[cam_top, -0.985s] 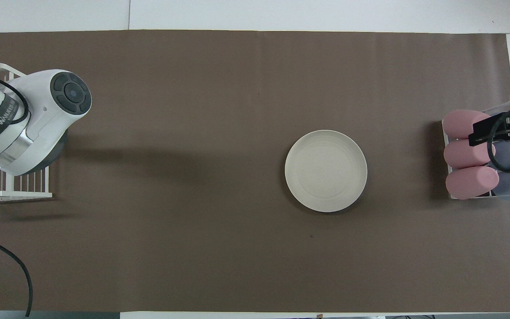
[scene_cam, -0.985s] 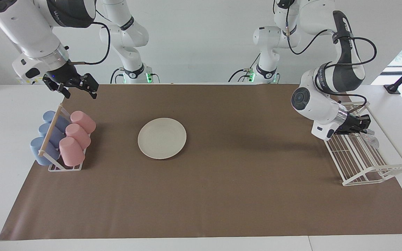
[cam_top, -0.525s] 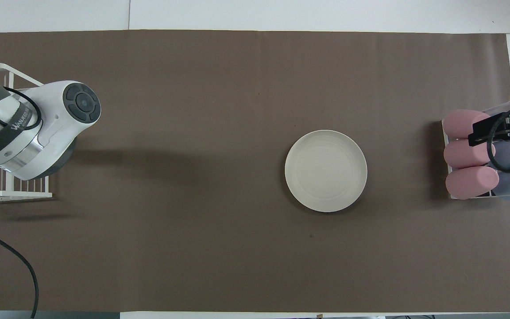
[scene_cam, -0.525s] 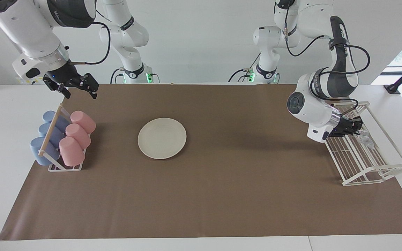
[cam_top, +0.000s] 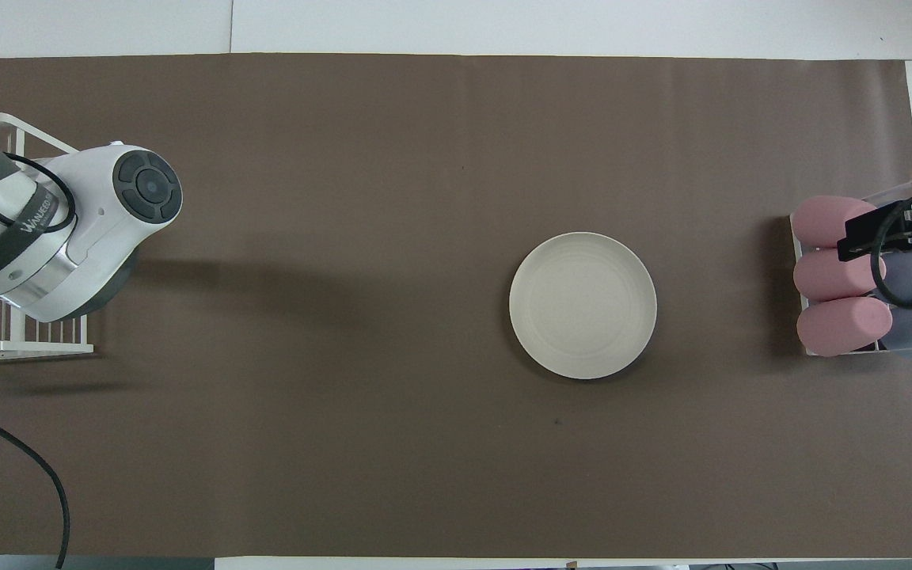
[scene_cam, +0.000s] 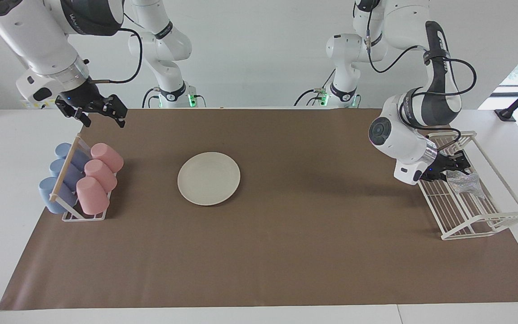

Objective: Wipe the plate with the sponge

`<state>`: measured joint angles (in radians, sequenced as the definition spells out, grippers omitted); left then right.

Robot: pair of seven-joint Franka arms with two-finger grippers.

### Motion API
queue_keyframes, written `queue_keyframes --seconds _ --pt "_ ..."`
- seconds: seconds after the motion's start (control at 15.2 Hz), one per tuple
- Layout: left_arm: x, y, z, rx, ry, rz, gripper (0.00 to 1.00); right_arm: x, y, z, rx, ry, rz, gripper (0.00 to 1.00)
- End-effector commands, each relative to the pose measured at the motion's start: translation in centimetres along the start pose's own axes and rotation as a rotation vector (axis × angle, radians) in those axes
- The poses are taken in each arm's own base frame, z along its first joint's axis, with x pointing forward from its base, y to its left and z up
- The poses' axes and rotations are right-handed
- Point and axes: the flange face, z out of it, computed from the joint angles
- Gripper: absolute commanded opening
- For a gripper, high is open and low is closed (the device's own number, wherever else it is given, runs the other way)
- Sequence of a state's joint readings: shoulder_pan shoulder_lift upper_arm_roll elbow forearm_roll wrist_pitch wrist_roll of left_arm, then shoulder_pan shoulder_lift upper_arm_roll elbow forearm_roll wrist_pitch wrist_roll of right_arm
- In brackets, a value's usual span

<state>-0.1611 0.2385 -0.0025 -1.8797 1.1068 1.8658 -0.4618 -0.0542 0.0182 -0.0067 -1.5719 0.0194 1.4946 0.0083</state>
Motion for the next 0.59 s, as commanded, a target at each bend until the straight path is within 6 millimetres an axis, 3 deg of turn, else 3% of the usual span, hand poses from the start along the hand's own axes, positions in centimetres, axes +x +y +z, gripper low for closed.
queue_keyframes --seconds 0.0,0.33,0.53 --pt "-0.3 0.1 0.7 -0.025 0.010 -0.028 1.00 -0.7 0.1 -0.1 -0.013 0.003 -0.022 1.00" --pt "0.2 -0.3 -0.2 -0.133 0.013 -0.110 1.00 -0.7 0.1 -0.1 -0.013 0.003 -0.022 1.00" --pt "1.2 -2.3 -2.3 -0.315 -0.012 -0.233 1.00 -0.7 0.1 -0.1 -0.013 0.003 -0.022 1.00"
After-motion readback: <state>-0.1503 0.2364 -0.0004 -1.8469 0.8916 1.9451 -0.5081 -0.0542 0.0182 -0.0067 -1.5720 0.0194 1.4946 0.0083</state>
